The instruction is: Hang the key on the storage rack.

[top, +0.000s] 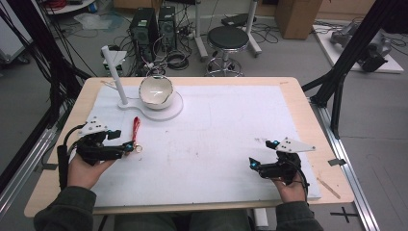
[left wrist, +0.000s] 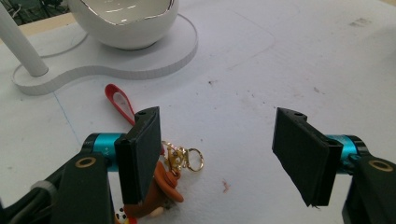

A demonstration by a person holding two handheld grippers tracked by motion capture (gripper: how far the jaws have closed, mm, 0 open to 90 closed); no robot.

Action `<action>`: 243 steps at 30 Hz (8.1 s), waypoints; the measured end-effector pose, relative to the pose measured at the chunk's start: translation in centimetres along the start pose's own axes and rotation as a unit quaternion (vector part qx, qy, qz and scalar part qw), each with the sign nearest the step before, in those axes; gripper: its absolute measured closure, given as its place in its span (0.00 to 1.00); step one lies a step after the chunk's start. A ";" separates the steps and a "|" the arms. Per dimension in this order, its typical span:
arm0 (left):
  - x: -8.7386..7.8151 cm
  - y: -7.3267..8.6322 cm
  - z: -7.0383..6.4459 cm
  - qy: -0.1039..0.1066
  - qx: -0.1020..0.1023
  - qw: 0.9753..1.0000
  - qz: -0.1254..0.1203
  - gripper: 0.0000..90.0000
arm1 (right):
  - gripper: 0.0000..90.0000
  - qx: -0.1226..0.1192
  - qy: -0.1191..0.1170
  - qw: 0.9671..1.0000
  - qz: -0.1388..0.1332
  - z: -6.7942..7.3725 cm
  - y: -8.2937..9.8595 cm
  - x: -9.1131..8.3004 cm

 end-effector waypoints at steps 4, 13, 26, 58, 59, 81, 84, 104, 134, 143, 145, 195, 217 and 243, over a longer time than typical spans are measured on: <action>0.7 -0.2 0.6 -0.005 -0.005 1.000 0.007 0.38 | 0.08 0.000 -0.001 1.000 0.000 0.0 0.0 0.0; 2.5 -0.7 2.1 -0.021 -0.016 0.999 0.025 0.40 | 0.08 0.005 -0.003 1.000 -0.002 -0.1 0.1 -0.1; 4.6 -1.4 3.7 -0.044 -0.032 0.998 0.045 0.45 | 0.08 0.004 -0.006 1.000 -0.005 -0.2 0.0 0.1; 9.3 1.7 5.2 -0.072 -0.079 0.987 0.124 0.64 | 0.08 0.007 -0.014 1.000 -0.008 -0.3 0.0 0.1; 9.4 1.8 5.2 -0.074 -0.081 0.986 0.123 0.65 | 0.08 0.009 -0.014 1.000 -0.008 -0.3 0.0 0.0; 10.3 2.8 5.1 -0.104 -0.078 0.978 0.161 0.83 | 0.08 0.008 -0.013 1.000 -0.012 -0.3 -0.1 0.0; 10.4 3.1 5.1 -0.110 -0.070 0.976 0.172 0.84 | 0.08 0.008 -0.012 1.000 -0.012 -0.3 -0.1 0.0; 10.2 2.9 4.8 -0.101 -0.053 0.980 0.165 0.96 | 0.08 0.007 -0.015 1.000 -0.010 -0.1 -0.2 0.2; 7.0 1.2 3.3 -0.036 0.002 0.994 0.102 0.96 | 0.08 0.001 -0.014 1.000 -0.002 0.0 -0.1 0.6; 5.6 1.4 3.2 -0.027 0.000 0.997 0.069 0.96 | 0.08 0.002 -0.012 1.000 -0.002 0.0 -0.2 0.6; 5.3 1.8 3.4 -0.028 0.001 0.998 0.062 0.96 | 0.08 0.003 -0.012 1.000 -0.001 0.0 -0.2 0.7; -0.8 -1.3 5.6 -0.029 0.003 0.997 -0.073 0.96 | 0.08 0.003 -0.015 1.000 0.013 -0.1 0.1 1.6; -1.0 -2.7 6.7 -0.036 0.003 0.996 -0.086 0.96 | 0.08 0.003 -0.016 1.000 0.011 -0.1 0.0 1.7; -2.2 -5.2 8.6 -0.059 -0.004 0.993 -0.105 0.96 | 0.08 0.005 -0.018 1.000 0.010 -0.1 -0.1 1.7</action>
Point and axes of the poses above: each handheld gripper's, and its own axes: x roughly forward along the jaws, y roughly out of its underside, z roughly to its left, the point moved 8 cm from there along x, roughly forward along the jaws, and after that the axes turned 4 degrees about -y, right-handed, at the moved point
